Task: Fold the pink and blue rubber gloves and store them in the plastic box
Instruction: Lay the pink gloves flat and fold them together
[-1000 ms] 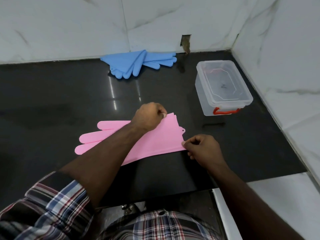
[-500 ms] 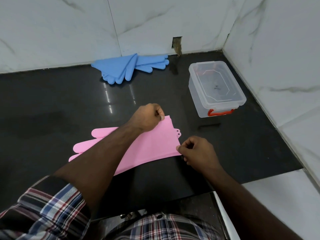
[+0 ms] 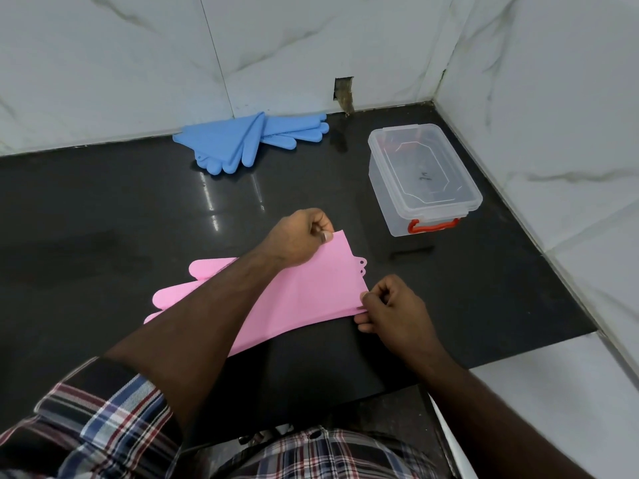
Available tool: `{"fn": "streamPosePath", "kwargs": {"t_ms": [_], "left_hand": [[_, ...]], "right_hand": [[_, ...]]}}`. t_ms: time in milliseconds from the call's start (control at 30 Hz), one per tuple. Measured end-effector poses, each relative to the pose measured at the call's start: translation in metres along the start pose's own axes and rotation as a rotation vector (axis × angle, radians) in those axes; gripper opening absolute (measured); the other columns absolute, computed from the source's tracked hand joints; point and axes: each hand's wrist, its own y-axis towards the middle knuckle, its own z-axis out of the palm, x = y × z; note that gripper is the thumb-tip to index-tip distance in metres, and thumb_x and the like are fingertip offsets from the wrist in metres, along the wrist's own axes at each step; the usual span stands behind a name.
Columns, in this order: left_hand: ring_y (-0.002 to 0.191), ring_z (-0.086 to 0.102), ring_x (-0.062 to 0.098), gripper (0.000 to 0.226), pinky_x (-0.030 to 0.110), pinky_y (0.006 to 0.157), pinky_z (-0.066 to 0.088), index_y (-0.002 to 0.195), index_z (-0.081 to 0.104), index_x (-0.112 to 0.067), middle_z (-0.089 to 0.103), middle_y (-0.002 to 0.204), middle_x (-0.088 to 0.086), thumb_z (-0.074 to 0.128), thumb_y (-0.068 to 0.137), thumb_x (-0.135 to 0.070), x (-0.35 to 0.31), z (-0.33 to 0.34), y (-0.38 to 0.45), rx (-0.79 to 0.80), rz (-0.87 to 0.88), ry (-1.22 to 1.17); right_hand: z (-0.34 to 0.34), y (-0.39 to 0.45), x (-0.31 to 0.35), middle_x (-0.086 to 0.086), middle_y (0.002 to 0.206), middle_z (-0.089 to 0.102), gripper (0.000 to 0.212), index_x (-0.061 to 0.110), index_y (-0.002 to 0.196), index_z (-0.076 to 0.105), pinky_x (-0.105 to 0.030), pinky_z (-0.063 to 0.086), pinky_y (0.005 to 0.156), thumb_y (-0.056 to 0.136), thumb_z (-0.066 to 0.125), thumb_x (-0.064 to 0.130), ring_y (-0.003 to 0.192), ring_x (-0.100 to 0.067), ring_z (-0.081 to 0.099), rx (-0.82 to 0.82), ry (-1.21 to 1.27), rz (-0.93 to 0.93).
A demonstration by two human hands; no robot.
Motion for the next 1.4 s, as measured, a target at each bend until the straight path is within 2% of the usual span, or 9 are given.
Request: {"fn": "streamPosePath", "kwargs": {"t_ms": [267, 433, 533, 767, 967, 1067, 1167, 1267, 1400], "left_hand": [[0.087, 0.062, 0.008, 0.022, 0.056, 0.093, 0.049, 0.081, 0.055, -0.045, 0.065, 0.084, -0.02, 0.054, 0.09, -0.025, -0.002, 0.012, 0.002, 0.004, -0.072, 0.158], [0.088, 0.063, 0.007, 0.021, 0.056, 0.092, 0.049, 0.081, 0.06, -0.042, 0.067, 0.085, -0.02, 0.049, 0.086, -0.025, -0.003, 0.016, 0.001, -0.033, -0.09, 0.164], [0.097, 0.063, 0.006, 0.012, 0.054, 0.096, 0.047, 0.085, 0.064, -0.041, 0.068, 0.094, -0.024, 0.056, 0.091, -0.034, -0.002, 0.017, -0.002, -0.044, -0.097, 0.158], [0.112, 0.057, 0.015, 0.018, 0.051, 0.103, 0.034, 0.109, 0.071, -0.035, 0.069, 0.115, -0.015, 0.059, 0.096, -0.039, -0.004, 0.016, -0.01, -0.048, -0.139, 0.267], [0.103, 0.058, 0.013, 0.015, 0.052, 0.1, 0.031, 0.084, 0.066, -0.032, 0.068, 0.1, -0.015, 0.057, 0.096, -0.028, -0.009, 0.02, -0.011, -0.055, -0.149, 0.22], [0.097, 0.058, 0.011, 0.015, 0.046, 0.098, 0.035, 0.082, 0.062, -0.031, 0.065, 0.092, -0.019, 0.056, 0.095, -0.026, -0.009, 0.015, -0.012, -0.032, -0.16, 0.137], [0.09, 0.063, 0.012, 0.012, 0.053, 0.094, 0.05, 0.081, 0.063, -0.031, 0.068, 0.086, -0.015, 0.061, 0.093, -0.027, -0.004, 0.005, -0.016, 0.012, -0.105, -0.042], [0.082, 0.062, 0.013, 0.008, 0.05, 0.088, 0.057, 0.088, 0.065, -0.021, 0.068, 0.087, -0.003, 0.062, 0.095, -0.021, -0.001, -0.006, -0.024, -0.016, -0.065, -0.184], [0.083, 0.063, 0.011, 0.005, 0.043, 0.087, 0.057, 0.09, 0.067, -0.019, 0.068, 0.086, -0.007, 0.065, 0.094, -0.022, 0.0, -0.015, -0.035, -0.116, -0.034, -0.222]], "right_hand": [[-0.005, 0.003, -0.006, -0.012, 0.076, 0.074, 0.012, 0.004, 0.089, 0.05, -0.047, 0.062, 0.075, 0.094, 0.054, 0.014, 0.071, -0.019, 0.075, 0.042, 0.11, 0.035], [-0.004, 0.003, -0.008, -0.002, 0.072, 0.072, 0.013, 0.018, 0.084, 0.06, -0.037, 0.06, 0.072, 0.09, 0.066, 0.028, 0.064, -0.012, 0.07, 0.017, -0.137, -0.043], [-0.006, 0.007, -0.009, 0.005, 0.08, 0.067, 0.013, 0.026, 0.088, 0.06, -0.036, 0.057, 0.073, 0.087, 0.067, 0.037, 0.073, -0.01, 0.064, -0.03, -0.305, -0.111], [-0.01, 0.013, -0.003, 0.009, 0.087, 0.065, 0.023, 0.023, 0.106, 0.063, -0.033, 0.057, 0.079, 0.089, 0.066, 0.039, 0.08, -0.007, 0.062, -0.033, -0.45, -0.128], [-0.008, 0.02, 0.002, 0.008, 0.087, 0.064, 0.026, 0.02, 0.109, 0.065, -0.034, 0.056, 0.079, 0.087, 0.069, 0.032, 0.08, -0.008, 0.061, -0.034, -0.444, -0.168], [-0.009, 0.032, 0.01, 0.002, 0.111, 0.067, 0.039, 0.015, 0.122, 0.063, -0.03, 0.052, 0.086, 0.087, 0.069, 0.03, 0.094, -0.012, 0.062, -0.087, -0.429, -0.227], [-0.007, 0.045, 0.023, 0.002, 0.131, 0.062, 0.055, 0.017, 0.138, 0.053, -0.029, 0.047, 0.094, 0.088, 0.07, 0.029, 0.103, -0.008, 0.059, 0.012, -0.383, -0.236], [-0.007, 0.051, 0.029, 0.0, 0.116, 0.07, 0.036, 0.017, 0.121, 0.067, -0.033, 0.053, 0.09, 0.087, 0.073, 0.026, 0.097, -0.011, 0.063, 0.039, -0.296, -0.201], [-0.009, 0.045, 0.036, 0.003, 0.089, 0.074, 0.014, 0.018, 0.097, 0.076, -0.035, 0.059, 0.079, 0.084, 0.076, 0.022, 0.083, -0.015, 0.07, 0.038, -0.078, -0.194]]}}
